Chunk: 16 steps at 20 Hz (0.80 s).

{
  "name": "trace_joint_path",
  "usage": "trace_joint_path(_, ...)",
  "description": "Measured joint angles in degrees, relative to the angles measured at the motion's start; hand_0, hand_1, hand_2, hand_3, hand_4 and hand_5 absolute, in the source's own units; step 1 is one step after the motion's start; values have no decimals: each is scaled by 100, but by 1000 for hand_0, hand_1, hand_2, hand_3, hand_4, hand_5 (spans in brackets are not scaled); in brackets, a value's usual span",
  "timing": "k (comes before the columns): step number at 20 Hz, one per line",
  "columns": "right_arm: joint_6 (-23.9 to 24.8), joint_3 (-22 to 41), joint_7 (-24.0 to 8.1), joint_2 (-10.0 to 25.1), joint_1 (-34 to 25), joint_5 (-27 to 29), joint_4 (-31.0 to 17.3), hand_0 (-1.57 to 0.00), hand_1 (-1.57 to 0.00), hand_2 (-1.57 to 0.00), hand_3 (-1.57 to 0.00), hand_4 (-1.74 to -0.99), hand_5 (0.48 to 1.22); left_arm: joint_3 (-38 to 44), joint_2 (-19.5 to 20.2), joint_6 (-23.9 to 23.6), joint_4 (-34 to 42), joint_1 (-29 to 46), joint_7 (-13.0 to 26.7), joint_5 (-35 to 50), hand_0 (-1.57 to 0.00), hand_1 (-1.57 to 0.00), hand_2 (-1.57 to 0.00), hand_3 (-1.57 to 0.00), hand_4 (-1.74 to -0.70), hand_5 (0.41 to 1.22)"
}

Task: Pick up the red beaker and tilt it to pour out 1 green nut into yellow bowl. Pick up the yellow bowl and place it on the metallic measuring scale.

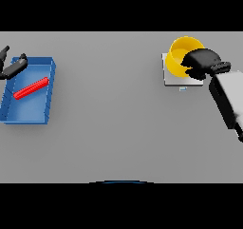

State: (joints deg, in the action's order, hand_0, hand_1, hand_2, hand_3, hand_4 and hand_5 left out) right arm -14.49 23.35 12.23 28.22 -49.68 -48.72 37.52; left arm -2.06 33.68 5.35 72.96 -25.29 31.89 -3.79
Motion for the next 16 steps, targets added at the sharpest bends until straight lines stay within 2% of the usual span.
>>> trace_joint_path(1,-35,-14,22,27,22,8,19,-1571,-1571,-1374,-1448,-1741,1221,-8,-10,20,5,-36,-20,13,1,1,1,1,-844,783)
trace_joint_path(2,15,6,1,-28,14,-37,-25,-1571,-1571,-1404,-1376,-1741,1221,-17,-25,18,9,-25,-33,14,1,1,1,1,-842,780)
trace_joint_path(3,34,-17,-61,-79,-2,-39,-59,-1565,-1496,-1437,-1249,-1741,1221,-42,-36,11,82,-6,24,13,1,1,1,1,-838,779)
trace_joint_path(4,-6,-44,26,-7,-11,-24,-53,-1558,-1428,-1343,-1110,-1682,1221,-47,-5,2,110,79,-3,-14,1,1,1,1,-836,775)
trace_joint_path(5,7,-58,-26,-36,23,-27,-120,-1471,-1285,-1178,-959,-1632,1145,-42,-20,5,21,7,-7,-24,1,1,1,1,-837,773)
trace_joint_path(6,-25,-76,-76,-48,22,-5,-103,-1335,-1125,-1007,-816,-1592,1074,-38,-12,25,44,-65,65,-3,1,1,1,1,-836,774)
trace_joint_path(8,-187,-185,-94,-45,33,136,-103,-946,-811,-708,-576,-1535,965,-18,-9,6,37,18,12,1,1,1,1,1,-835,768)
trace_joint_path(9,-283,-228,-99,-15,23,193,-82,-757,-673,-579,-476,-1513,923,3,-11,16,-9,-32,30,21,1,1,1,1,-839,764)
trace_joint_path(10,-364,-246,-146,-60,48,247,-51,-605,-556,-470,-391,-1496,890,27,-10,44,41,17,-48,81,1,1,1,1,-840,764)
trace_joint_path(11,-435,-292,-159,-49,-8,297,-42,-484,-459,-376,-318,-1485,863,7,-49,26,31,-59,51,74,1,1,1,1,-837,760)
trace_joint_path(13,-431,-259,-229,-103,-15,260,-74,-309,-304,-240,-206,-1461,833,-7,3,57,-19,-31,22,25,1,1,1,1,-832,749)
trace_joint_path(16,-411,-170,-109,-81,-38,168,-143,-158,-155,-122,-105,-1422,811,-39,-56,20,-31,-59,-13,3,1,1,1,1,-836,753)
